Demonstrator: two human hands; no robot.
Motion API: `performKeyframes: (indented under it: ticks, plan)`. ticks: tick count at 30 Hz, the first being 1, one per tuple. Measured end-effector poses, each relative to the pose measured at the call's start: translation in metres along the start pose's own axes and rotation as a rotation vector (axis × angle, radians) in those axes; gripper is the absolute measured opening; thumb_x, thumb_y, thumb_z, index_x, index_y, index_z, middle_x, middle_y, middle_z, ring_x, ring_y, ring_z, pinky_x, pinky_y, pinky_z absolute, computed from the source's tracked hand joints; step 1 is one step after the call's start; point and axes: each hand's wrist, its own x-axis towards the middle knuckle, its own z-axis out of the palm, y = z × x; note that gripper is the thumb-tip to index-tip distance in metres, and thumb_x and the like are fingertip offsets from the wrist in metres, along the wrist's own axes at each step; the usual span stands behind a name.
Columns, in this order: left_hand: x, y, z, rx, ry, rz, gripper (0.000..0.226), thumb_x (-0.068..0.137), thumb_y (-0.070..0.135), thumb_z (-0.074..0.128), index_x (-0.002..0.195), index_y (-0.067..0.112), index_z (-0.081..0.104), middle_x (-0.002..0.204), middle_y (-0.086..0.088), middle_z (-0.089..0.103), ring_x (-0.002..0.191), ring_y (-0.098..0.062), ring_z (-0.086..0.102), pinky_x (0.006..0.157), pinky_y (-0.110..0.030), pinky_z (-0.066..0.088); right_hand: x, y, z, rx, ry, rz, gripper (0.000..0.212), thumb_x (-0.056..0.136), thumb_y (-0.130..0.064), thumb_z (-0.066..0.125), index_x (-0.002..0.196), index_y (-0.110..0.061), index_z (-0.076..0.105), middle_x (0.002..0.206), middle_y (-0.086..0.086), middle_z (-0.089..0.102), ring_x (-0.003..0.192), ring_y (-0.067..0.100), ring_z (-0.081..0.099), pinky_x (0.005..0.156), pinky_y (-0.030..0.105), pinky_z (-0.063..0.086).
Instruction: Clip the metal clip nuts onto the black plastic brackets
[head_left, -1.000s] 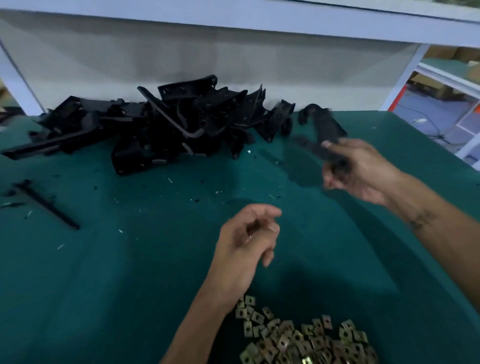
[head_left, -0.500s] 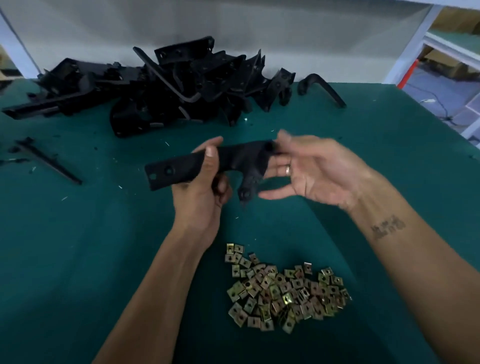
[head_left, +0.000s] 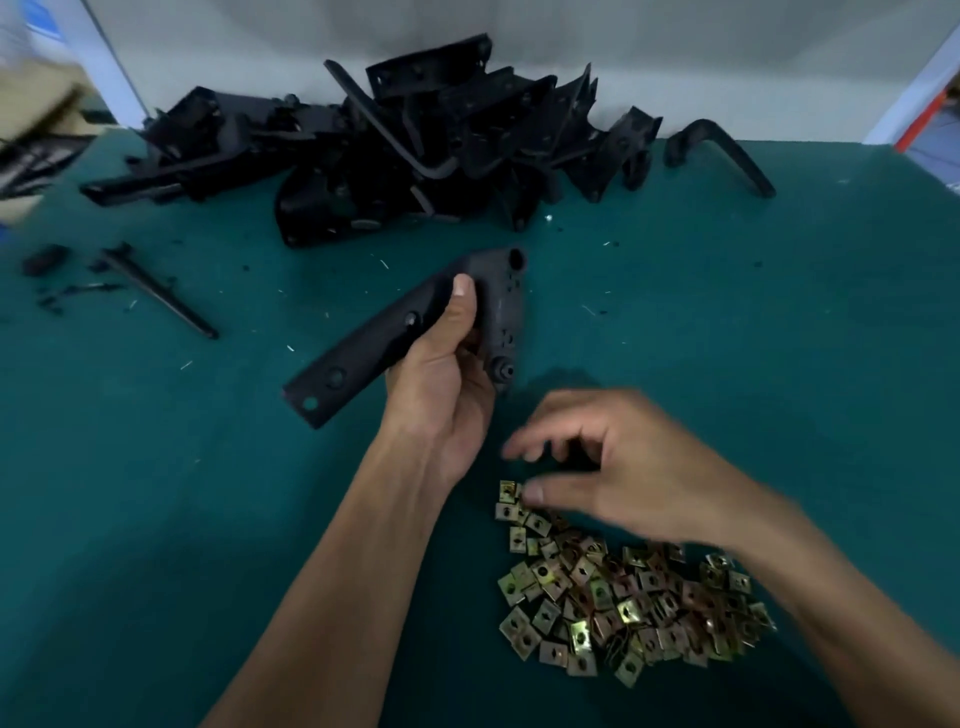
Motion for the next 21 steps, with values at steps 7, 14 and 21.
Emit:
performKeyframes:
  ticks: [7, 14, 21]
  plan:
    - [0.000, 0.001, -0.002, 0.056, -0.019, -0.006, 0.050, 0.078, 0.024, 0.071, 0.122, 0.000, 0.068, 0.111, -0.012, 0.075, 0.093, -0.017, 0.074, 0.076, -0.026, 0.060, -0.002, -0.003, 0.010, -0.204, 0.020, -0.106, 0.005, 0.094, -0.033, 0.070, 0.090, -0.032, 0.067, 0.099, -0.020, 0.055, 0.100, 0.003, 0.056, 0.085, 0.035, 0.050]
    - [0.001, -0.002, -0.005, 0.107, -0.063, -0.036, 0.054, 0.085, 0.034, 0.070, 0.128, 0.003, 0.065, 0.122, -0.013, 0.071, 0.111, -0.022, 0.069, 0.090, -0.035, 0.059, -0.013, 0.003, 0.003, -0.156, 0.035, -0.118, 0.006, 0.092, -0.028, 0.072, 0.092, -0.031, 0.067, 0.098, -0.021, 0.053, 0.094, 0.005, 0.057, 0.071, 0.021, 0.045]
    - [0.003, -0.009, -0.007, 0.312, 0.106, 0.109, 0.023, 0.076, 0.041, 0.078, 0.079, 0.021, 0.069, 0.059, 0.009, 0.055, 0.051, -0.003, 0.051, 0.049, -0.018, 0.044, -0.013, 0.006, 0.002, -0.109, 0.030, -0.101, 0.014, 0.095, -0.016, 0.069, 0.096, -0.029, 0.066, 0.096, -0.020, 0.055, 0.092, 0.008, 0.057, 0.072, 0.023, 0.047]
